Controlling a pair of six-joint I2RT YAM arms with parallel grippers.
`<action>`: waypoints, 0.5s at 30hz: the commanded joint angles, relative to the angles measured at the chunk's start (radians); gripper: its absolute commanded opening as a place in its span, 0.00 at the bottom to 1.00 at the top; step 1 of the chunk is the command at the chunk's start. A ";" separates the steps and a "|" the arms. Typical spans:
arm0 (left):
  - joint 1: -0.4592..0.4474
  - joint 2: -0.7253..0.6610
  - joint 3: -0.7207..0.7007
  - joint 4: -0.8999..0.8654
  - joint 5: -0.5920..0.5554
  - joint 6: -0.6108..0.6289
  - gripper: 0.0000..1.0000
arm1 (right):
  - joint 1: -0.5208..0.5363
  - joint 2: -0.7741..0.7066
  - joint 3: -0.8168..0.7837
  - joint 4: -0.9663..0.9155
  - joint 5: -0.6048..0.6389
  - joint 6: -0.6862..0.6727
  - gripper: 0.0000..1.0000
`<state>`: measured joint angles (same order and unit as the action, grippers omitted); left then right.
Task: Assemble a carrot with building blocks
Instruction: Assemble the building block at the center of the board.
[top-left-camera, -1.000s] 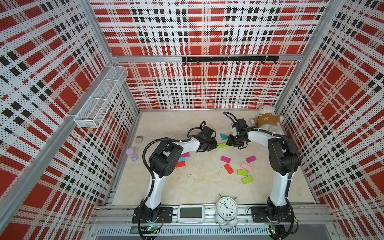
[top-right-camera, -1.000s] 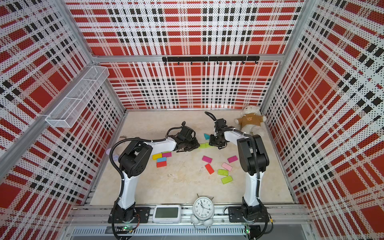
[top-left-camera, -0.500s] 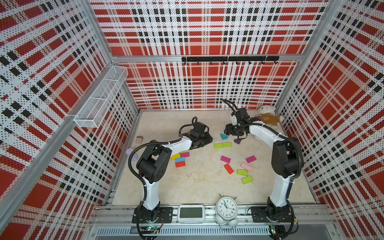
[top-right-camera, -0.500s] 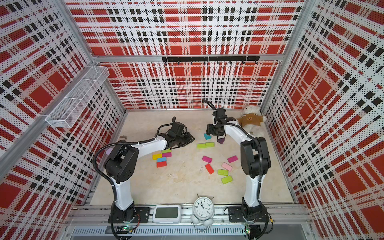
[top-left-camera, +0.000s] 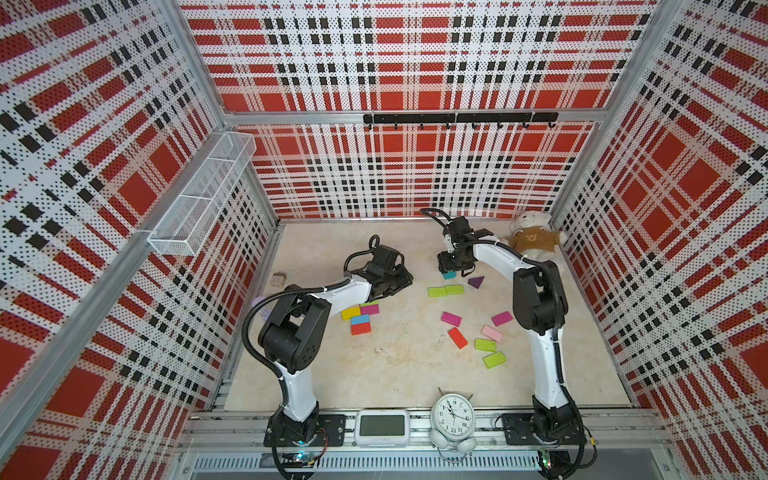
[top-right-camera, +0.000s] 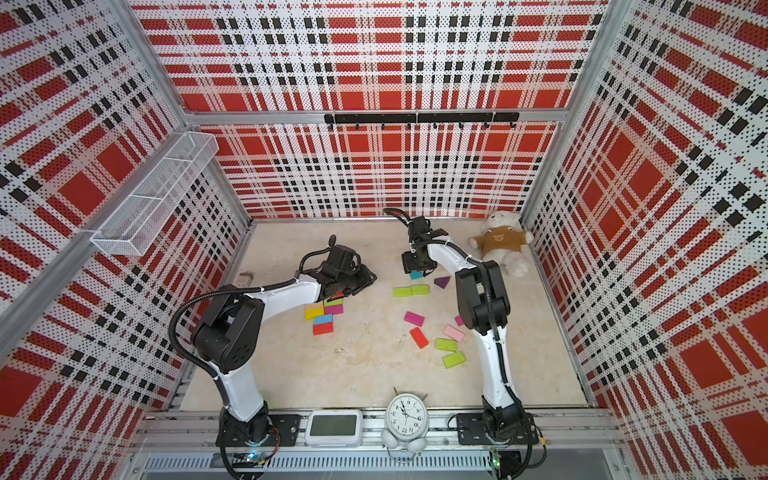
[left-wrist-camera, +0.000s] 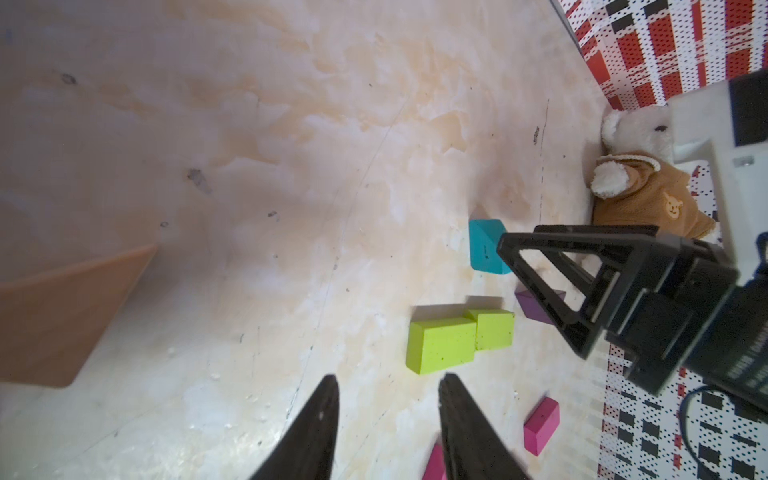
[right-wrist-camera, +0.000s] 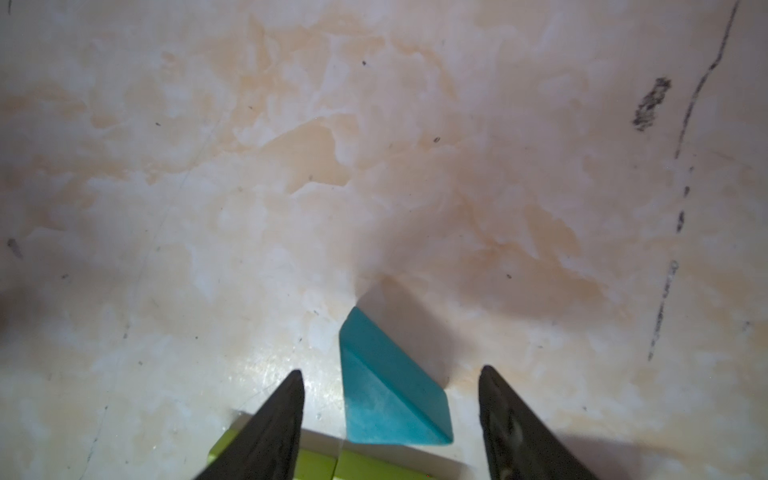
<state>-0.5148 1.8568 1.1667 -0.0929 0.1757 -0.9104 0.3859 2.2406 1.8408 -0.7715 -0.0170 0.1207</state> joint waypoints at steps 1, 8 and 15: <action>0.010 -0.029 -0.016 0.033 0.004 -0.005 0.44 | 0.016 0.022 0.040 -0.021 0.050 -0.043 0.64; 0.016 -0.030 -0.030 0.040 0.012 -0.005 0.44 | 0.031 0.050 0.047 -0.031 0.063 -0.039 0.55; 0.020 -0.029 -0.045 0.052 0.018 -0.008 0.44 | 0.034 0.064 0.047 -0.043 0.089 -0.035 0.52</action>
<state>-0.5026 1.8565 1.1336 -0.0677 0.1844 -0.9115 0.4160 2.2887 1.8683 -0.8074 0.0471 0.0967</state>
